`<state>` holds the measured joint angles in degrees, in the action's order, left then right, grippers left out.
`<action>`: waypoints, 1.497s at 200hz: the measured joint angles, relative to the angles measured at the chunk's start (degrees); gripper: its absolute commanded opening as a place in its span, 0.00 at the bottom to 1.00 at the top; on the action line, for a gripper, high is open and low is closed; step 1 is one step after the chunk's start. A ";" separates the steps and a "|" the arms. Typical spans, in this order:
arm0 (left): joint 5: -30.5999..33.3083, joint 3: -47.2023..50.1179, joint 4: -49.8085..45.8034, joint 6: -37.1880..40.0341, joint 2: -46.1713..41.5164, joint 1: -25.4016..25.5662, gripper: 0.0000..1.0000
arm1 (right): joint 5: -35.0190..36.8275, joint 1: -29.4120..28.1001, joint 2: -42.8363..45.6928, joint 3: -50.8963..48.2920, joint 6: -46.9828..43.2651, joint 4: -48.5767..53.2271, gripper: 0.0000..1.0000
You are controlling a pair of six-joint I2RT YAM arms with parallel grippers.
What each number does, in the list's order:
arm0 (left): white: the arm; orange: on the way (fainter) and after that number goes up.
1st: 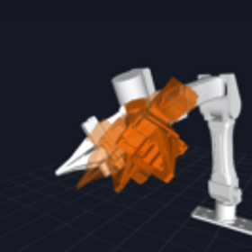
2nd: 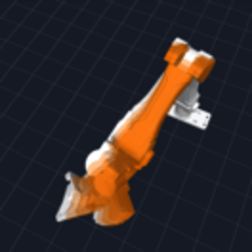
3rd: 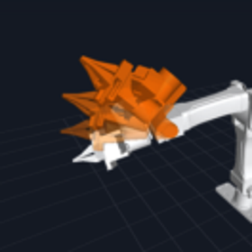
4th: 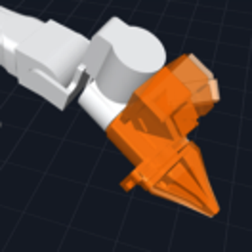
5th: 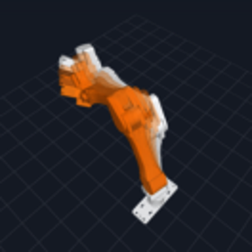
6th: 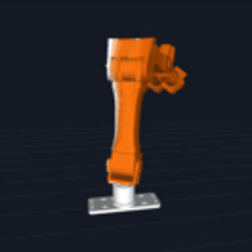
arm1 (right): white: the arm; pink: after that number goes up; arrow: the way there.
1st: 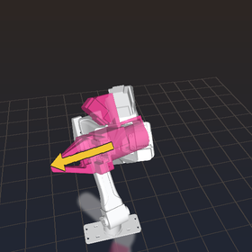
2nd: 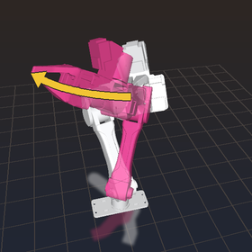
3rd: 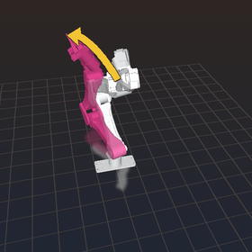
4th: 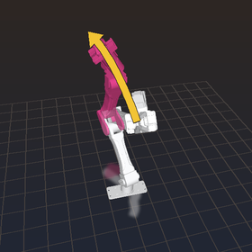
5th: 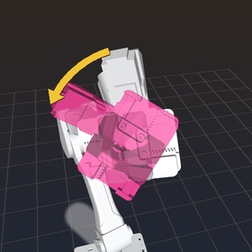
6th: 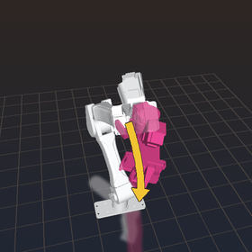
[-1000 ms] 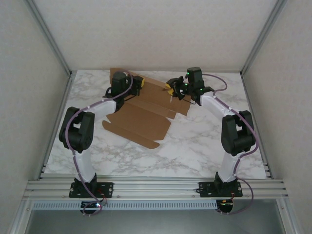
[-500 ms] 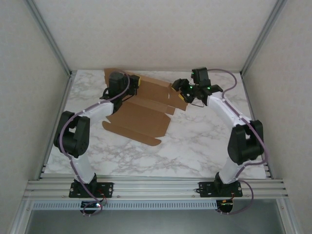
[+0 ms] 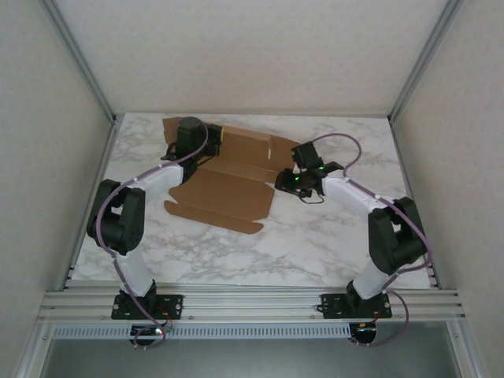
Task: Fold the paper box
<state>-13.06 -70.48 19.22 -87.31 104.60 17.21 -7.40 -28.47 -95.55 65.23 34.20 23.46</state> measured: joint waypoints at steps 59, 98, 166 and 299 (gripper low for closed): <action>1.60 -2.14 -5.70 -1.27 0.02 0.00 0.00 | 3.34 -0.48 -11.45 4.57 -1.22 -2.75 0.54; 2.23 -2.25 -6.27 -2.38 0.17 0.00 0.00 | 0.70 -0.48 -15.34 7.48 0.46 -7.02 0.50; 2.21 -2.29 -6.25 -3.23 0.24 0.00 0.00 | -8.15 1.88 -16.96 7.23 6.62 -16.26 0.48; 2.21 -2.29 -6.27 -3.63 0.24 -0.07 0.00 | -3.63 4.24 -18.40 8.70 0.96 -10.99 0.58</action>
<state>-10.85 -72.77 12.95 -90.94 104.84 17.15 -11.03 -24.23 -113.95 73.93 35.16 12.47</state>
